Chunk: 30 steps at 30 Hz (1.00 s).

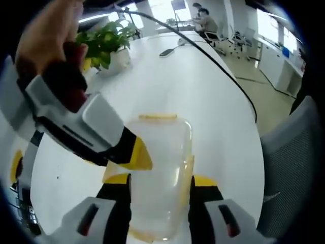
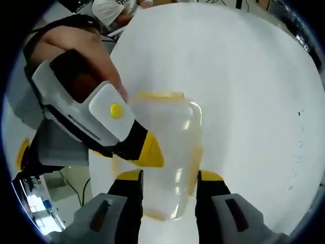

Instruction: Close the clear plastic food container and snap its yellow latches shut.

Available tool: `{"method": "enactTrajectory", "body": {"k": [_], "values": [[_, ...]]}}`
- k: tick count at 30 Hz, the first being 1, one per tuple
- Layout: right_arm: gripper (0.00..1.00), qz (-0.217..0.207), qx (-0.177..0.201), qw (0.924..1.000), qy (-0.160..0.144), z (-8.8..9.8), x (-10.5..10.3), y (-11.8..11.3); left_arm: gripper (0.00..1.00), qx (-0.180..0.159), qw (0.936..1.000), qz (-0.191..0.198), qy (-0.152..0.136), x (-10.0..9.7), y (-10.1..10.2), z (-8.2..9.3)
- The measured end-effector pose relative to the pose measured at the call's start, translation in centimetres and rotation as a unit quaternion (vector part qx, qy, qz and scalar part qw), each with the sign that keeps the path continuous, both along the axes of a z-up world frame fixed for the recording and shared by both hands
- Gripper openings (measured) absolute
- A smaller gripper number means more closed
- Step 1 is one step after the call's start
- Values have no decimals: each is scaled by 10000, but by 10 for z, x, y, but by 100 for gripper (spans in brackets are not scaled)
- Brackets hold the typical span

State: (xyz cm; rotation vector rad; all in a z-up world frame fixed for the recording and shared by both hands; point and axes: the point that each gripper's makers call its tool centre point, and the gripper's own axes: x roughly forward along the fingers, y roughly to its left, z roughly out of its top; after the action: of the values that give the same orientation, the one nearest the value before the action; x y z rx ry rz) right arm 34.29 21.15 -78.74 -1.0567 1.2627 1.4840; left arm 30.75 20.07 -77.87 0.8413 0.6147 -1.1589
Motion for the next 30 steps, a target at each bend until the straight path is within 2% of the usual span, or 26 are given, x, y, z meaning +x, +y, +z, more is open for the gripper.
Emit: {"method": "enactTrajectory", "body": {"k": [9,18,25,30], "values": [[39,-1,76,10000,-38,1,1,2,40,37,10000,22,-17,0,1,-1],[39,-2,386,9986,-366,6,1,4,41,106,9999,0,-48,0,1,0],[39,-188,1022,9922,-691,10,1,4,43,88,9999,-57,58,-1,1,1],[45,-389,1669,9787,-1131,15,8,3,44,-21,9996,78,271,0,-1,4]]}}
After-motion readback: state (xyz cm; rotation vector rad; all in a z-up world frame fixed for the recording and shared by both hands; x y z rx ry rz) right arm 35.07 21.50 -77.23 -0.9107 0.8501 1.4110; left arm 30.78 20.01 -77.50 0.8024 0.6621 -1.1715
